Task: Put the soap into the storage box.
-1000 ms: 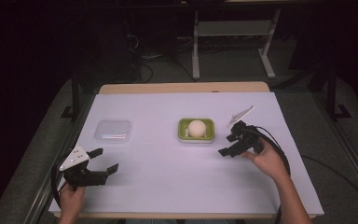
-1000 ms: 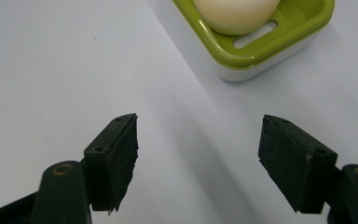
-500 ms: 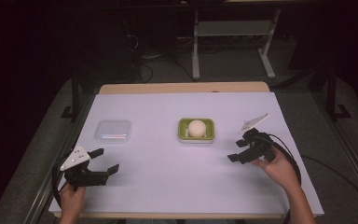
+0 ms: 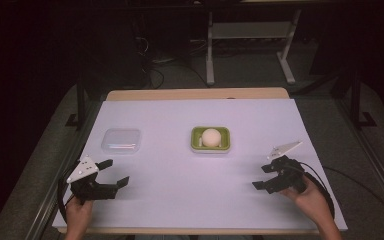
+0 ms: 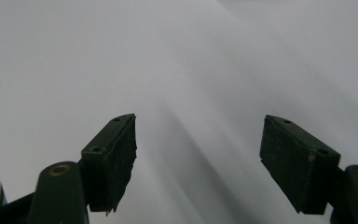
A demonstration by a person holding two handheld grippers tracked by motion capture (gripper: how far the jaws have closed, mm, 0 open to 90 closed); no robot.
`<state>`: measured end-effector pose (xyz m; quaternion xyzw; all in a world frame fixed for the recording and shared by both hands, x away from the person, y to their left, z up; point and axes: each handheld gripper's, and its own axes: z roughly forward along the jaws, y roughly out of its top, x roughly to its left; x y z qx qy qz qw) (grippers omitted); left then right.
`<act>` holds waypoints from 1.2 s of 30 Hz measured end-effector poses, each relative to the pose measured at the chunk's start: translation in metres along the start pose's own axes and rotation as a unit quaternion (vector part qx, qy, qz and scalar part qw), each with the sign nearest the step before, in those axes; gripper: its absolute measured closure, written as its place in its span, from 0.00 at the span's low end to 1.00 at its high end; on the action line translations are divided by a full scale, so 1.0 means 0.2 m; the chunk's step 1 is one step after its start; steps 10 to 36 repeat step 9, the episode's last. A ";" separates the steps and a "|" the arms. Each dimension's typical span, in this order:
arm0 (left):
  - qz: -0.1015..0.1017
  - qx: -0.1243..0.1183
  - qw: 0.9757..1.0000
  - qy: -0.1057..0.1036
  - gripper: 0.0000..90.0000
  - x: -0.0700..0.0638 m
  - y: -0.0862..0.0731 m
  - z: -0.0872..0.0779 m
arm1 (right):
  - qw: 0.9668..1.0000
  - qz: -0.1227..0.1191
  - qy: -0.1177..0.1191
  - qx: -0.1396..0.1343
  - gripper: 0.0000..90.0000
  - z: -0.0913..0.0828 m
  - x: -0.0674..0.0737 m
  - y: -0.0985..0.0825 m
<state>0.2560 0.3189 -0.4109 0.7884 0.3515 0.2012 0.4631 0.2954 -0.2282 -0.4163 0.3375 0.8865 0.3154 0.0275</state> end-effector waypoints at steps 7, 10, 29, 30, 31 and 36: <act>0.009 0.006 1.000 -0.008 0.15 -0.01 -0.01 0.00 | 0.999 -0.012 -0.019 -0.030 0.29 -0.02 0.11 -0.12; 0.006 0.004 1.000 -0.009 0.15 -0.02 -0.01 0.00 | 0.999 -0.016 -0.025 -0.036 0.26 -0.02 0.14 -0.15; 0.006 0.004 1.000 -0.009 0.15 -0.02 -0.01 0.00 | 0.999 -0.016 -0.025 -0.036 0.26 -0.02 0.14 -0.15; 0.006 0.004 1.000 -0.009 0.15 -0.02 -0.01 0.00 | 0.999 -0.016 -0.025 -0.036 0.26 -0.02 0.14 -0.15; 0.006 0.004 1.000 -0.009 0.15 -0.02 -0.01 0.00 | 0.999 -0.016 -0.025 -0.036 0.26 -0.02 0.14 -0.15; 0.006 0.004 1.000 -0.009 0.15 -0.02 -0.01 0.00 | 0.999 -0.016 -0.025 -0.036 0.26 -0.02 0.14 -0.15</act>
